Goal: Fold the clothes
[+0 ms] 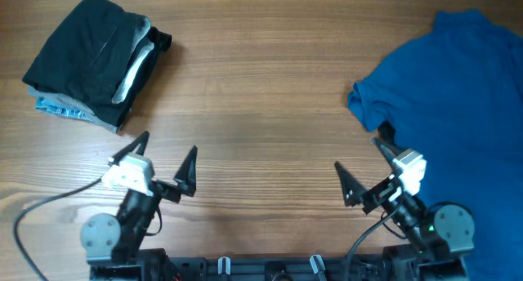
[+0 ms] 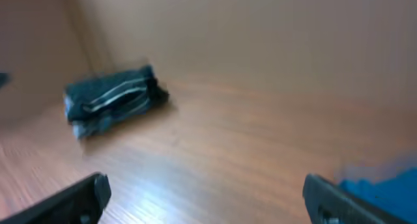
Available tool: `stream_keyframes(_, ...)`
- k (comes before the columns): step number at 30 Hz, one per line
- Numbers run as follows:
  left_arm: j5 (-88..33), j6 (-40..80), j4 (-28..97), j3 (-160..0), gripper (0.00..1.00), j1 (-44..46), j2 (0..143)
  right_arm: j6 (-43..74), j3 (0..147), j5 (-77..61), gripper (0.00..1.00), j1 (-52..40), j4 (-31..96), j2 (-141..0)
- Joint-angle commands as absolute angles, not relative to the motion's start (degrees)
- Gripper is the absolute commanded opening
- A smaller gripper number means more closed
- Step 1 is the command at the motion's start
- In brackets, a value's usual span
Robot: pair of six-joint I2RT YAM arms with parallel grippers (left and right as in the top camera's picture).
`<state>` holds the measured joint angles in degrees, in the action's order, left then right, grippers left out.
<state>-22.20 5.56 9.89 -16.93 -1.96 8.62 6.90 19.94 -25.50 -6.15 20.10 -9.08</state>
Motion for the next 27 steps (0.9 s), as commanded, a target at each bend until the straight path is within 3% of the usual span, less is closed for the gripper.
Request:
stream_keyframes(1, -24.64, 10.37, 20.10, -30.63, 1.00, -1.61, 26.55, 12.95, 32.86, -20.97, 1.00, -6.02, 31.29, -26.26)
stream_keyframes(4, -30.30, 10.37, 32.82, -48.01, 1.00, -1.61, 48.75, 10.33, 50.87, -18.85, 1.00, -6.02, 44.86, -48.01)
stream_keyframes(6, -33.26, 10.37, 43.33, -59.90, 1.00, -1.61, 62.41, 2.20, 67.64, -18.00, 1.00, -6.00, 58.28, -65.06)
stream_keyframes(9, -34.94, 10.31, 52.86, -73.52, 1.00, -1.61, 77.60, 0.99, 87.24, -24.49, 1.00, -6.00, 67.57, -84.79)
stream_keyframes(12, -36.69, 11.18, 50.17, -76.05, 1.00, -1.61, 80.64, -0.89, 90.96, -22.74, 1.00, -4.27, 59.79, -92.82)
stream_keyframes(14, -38.15, 11.20, 47.07, -76.05, 1.00, -1.61, 80.58, 5.56, 90.96, -15.35, 1.00, -0.97, 50.43, -97.25)
stream_keyframes(16, -38.13, 11.20, 45.17, -76.05, 1.00, -1.61, 80.58, 13.96, 90.94, -6.66, 0.87, 2.48, 44.31, -102.50)
stream_keyframes(19, -38.06, 11.18, 44.25, -76.05, 1.00, -1.61, 80.58, 21.30, 90.94, -5.76, 0.79, 6.81, 38.20, -113.43)
stream_keyframes(27, -37.23, 11.18, 44.14, -76.03, 1.00, -1.61, 80.60, 19.62, 90.72, -5.04, 0.74, 7.73, 24.01, -128.73)
